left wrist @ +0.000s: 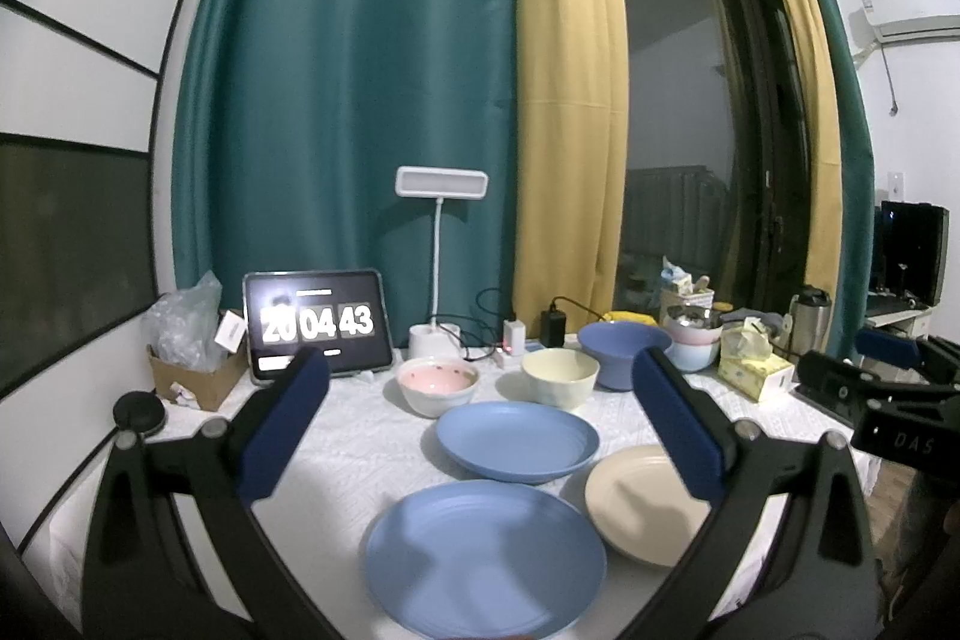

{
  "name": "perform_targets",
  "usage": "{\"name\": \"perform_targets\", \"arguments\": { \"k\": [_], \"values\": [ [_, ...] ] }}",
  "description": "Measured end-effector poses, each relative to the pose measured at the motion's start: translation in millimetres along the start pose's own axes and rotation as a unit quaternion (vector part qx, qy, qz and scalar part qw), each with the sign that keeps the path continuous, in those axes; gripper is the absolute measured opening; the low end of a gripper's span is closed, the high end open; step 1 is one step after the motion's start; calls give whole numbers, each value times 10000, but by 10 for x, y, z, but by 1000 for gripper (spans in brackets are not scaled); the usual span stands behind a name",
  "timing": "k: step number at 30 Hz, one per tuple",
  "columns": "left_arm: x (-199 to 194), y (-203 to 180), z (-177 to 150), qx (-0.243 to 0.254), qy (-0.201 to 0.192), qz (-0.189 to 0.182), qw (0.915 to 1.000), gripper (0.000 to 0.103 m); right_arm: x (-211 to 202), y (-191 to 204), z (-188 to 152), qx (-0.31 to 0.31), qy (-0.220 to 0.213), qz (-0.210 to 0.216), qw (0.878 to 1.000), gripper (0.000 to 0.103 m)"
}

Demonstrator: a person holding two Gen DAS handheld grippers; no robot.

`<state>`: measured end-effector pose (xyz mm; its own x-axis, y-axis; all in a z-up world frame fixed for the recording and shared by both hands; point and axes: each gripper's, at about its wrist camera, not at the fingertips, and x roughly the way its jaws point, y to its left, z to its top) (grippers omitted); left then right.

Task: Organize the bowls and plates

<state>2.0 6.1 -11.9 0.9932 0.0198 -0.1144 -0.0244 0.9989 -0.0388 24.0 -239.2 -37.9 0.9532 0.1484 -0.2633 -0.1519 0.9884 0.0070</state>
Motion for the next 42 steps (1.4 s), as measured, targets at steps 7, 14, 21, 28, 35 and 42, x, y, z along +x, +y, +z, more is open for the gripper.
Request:
{"name": "perform_targets", "arguments": {
  "k": [7,14,21,28,35,42],
  "values": [
    [-2,7,3,-6,-1,10,10000,102,6,-3,5,6,6,3,10000,82],
    [11,12,15,-9,17,-4,10000,102,-18,0,-2,46,14,-4,10000,82],
    [12,12,17,-7,19,1,10000,102,-8,3,4,48,18,-5,10000,82],
    [13,3,11,0,30,-6,10000,102,-11,15,0,49,22,-13,10000,82],
    [32,-29,-40,23,101,-15,9999,102,40,-70,-43,110,81,0,9999,82],
    [153,-126,-119,91,314,-83,9994,102,159,-127,-111,183,257,-21,9995,82]
  ]
}}
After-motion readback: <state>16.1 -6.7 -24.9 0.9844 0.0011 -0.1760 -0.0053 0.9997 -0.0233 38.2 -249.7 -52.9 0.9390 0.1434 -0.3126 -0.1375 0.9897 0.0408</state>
